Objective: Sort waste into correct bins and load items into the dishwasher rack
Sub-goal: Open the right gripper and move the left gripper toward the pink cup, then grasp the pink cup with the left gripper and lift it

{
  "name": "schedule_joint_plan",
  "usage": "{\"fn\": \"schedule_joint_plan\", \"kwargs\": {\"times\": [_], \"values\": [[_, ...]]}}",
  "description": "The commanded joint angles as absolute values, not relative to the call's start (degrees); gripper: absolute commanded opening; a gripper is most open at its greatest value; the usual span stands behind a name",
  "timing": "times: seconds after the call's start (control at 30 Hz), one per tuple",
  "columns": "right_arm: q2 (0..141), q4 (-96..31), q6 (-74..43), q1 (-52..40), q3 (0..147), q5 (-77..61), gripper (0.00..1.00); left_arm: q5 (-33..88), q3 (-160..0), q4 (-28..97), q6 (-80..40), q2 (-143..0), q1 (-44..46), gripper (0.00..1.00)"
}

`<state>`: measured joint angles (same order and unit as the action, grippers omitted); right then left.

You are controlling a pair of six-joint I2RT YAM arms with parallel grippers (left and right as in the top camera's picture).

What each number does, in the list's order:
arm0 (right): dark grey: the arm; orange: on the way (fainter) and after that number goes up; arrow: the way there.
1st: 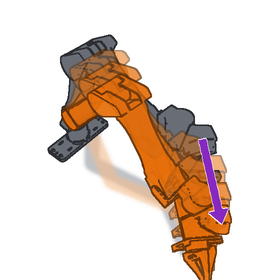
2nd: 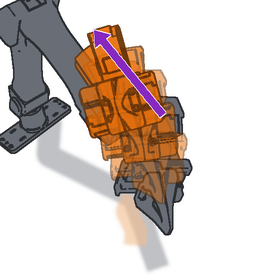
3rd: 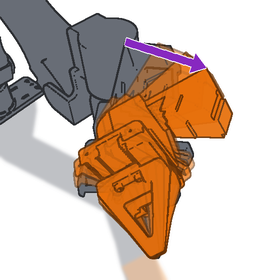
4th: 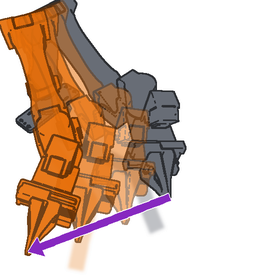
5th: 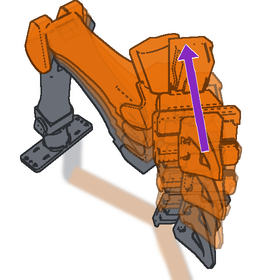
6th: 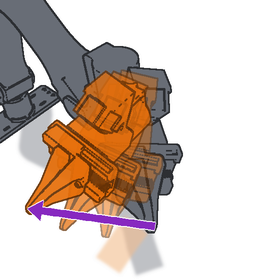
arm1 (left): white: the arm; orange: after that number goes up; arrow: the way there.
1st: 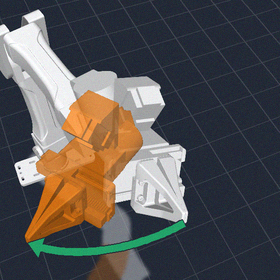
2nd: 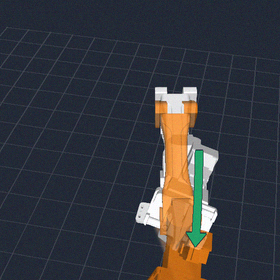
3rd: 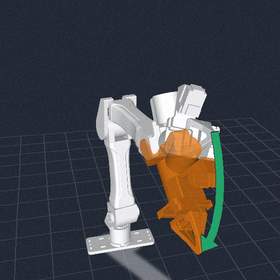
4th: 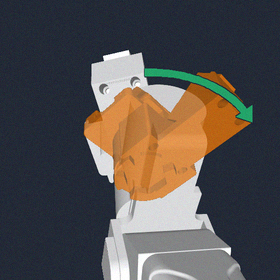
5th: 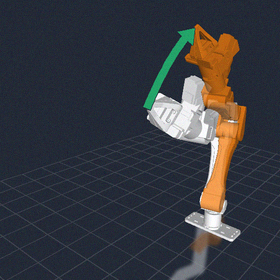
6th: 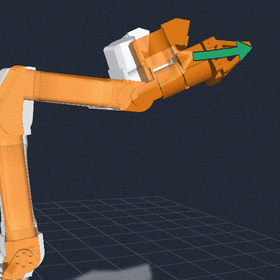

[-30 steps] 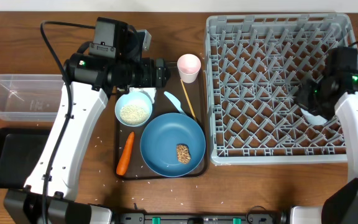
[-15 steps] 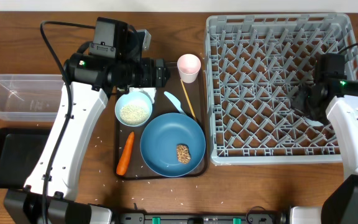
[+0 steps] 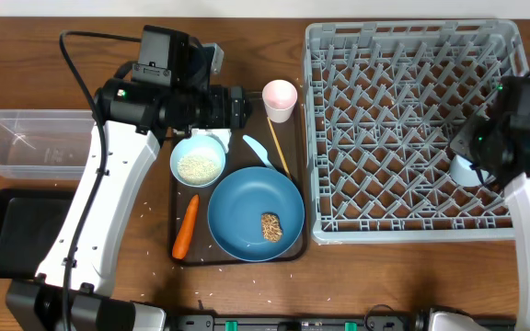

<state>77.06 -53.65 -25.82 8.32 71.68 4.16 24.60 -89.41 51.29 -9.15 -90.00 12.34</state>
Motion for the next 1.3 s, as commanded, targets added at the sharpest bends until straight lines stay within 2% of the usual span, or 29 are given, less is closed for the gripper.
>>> {"fn": "schedule_joint_plan", "kwargs": {"times": [0.0,0.03,0.07,0.13,0.17,0.3,0.4,0.53,0.8,0.9,1.27], "values": [[77.3,-53.4,-21.7,8.1,72.6,-4.8,0.14,23.9,-89.6,49.1,-8.6,-90.0,13.1,0.89],[77.3,-53.2,-21.5,8.1,72.6,-5.8,0.17,23.9,-89.6,48.0,-8.6,-90.4,13.7,0.89],[77.3,-52.7,-21.6,8.1,72.6,-6.9,0.24,23.9,-89.6,47.0,-8.6,-90.9,14.3,0.89],[77.3,-51.5,-21.6,8.2,72.6,-8.5,0.45,22.8,-89.6,44.7,-8.3,-92.6,15.9,0.89],[77.3,-51.0,-21.6,8.2,72.6,-9.2,0.48,21.6,-89.6,43.8,-7.9,-93.7,16.6,0.89],[77.3,-50.7,-21.6,8.2,72.6,-12.2,0.49,16.7,-89.6,38.1,-7.9,-99.6,18.7,0.89],[77.3,-51.3,-21.6,8.2,72.6,-12.3,0.49,14.1,-89.6,32.1,-8.4,-104.9,19.1,0.79],[77.3,-52.4,-21.6,8.2,72.6,-12.3,0.51,9.7,-89.6,27.3,-8.8,-110.7,19.0,0.79],[77.3,-53.4,-21.6,8.2,72.2,-12.3,0.51,9.8,-89.6,21.3,-11.3,-118.9,19.2,0.79],[77.3,-53.8,-21.3,8.2,72.2,-12.3,0.52,9.8,-89.6,22.1,-11.3,-120.0,19.2,0.7],[77.3,-54.5,-20.7,8.2,72.2,-12.3,0.54,9.8,-89.6,25.3,-11.3,-120.4,19.2,0.28]]}}
